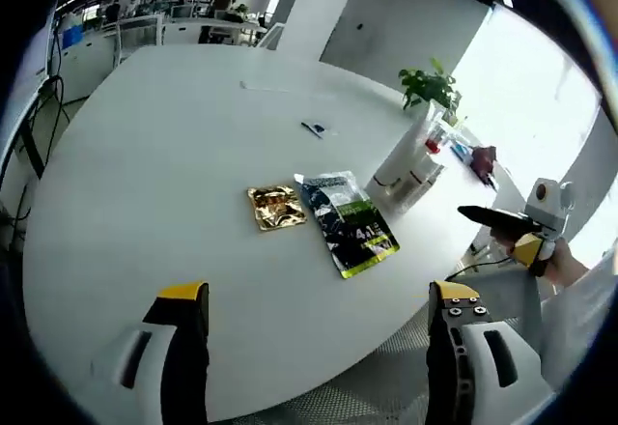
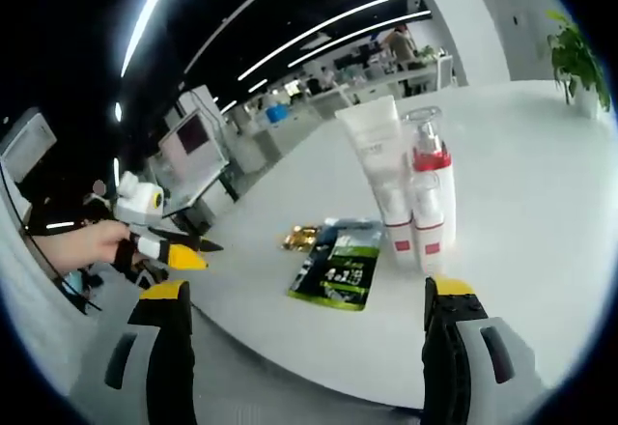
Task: Arrange the skincare products in the storage area until every visible bottle or jar stands upright without overlapping.
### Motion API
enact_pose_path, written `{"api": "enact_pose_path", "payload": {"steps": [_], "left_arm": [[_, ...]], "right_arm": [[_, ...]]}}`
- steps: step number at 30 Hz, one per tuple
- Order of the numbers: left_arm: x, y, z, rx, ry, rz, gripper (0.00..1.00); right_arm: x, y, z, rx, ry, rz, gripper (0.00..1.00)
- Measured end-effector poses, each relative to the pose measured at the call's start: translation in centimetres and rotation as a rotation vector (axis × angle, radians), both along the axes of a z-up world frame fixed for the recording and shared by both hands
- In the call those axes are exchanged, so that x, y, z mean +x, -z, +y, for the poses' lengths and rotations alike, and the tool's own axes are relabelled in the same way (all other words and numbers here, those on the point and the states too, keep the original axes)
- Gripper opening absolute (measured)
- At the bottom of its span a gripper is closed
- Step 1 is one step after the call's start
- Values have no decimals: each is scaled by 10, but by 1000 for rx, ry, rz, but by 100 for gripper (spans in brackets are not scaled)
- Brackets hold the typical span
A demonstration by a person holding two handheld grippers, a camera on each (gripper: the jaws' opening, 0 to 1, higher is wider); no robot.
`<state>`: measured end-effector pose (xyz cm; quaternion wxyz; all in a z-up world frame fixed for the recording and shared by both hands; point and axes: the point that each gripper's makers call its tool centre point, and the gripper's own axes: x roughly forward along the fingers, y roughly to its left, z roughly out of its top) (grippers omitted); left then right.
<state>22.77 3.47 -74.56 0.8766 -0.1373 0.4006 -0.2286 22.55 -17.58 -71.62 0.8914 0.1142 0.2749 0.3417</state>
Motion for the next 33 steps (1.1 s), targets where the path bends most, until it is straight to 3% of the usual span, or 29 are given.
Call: {"api": "enact_pose_path", "payload": {"steps": [3, 7, 10, 13, 16, 19, 21, 23, 33], "left_arm": [[-8, -13, 1, -57, -15, -39, 95], [-19, -16, 7, -58, -18, -57, 98], [-27, -28, 5, -165, -35, -68, 99], [-33, -31, 12, -147, -13, -103, 99], [-44, -28, 14, -121, 25, -103, 99], [-46, -23, 23, -154, 34, -127, 99], [-43, -30, 22, -197, 6, -145, 99], [-36, -35, 28, -195, -13, -193, 99], [-37, -22, 32, -163, -27, -161, 99]], "right_arm": [[-1, 2, 1, -12, -7, 5, 100], [-2, 3, 2, -19, -10, 13, 100], [-3, 4, 1, -24, -10, 20, 100], [-4, 6, 1, -32, -12, 25, 100], [-4, 8, 2, -40, -20, 31, 100], [-5, 9, 3, -50, -30, 37, 100], [-6, 10, 3, -51, -32, 40, 100], [-6, 10, 3, -56, -36, 41, 100], [-7, 9, 5, -54, -43, 39, 100]]}}
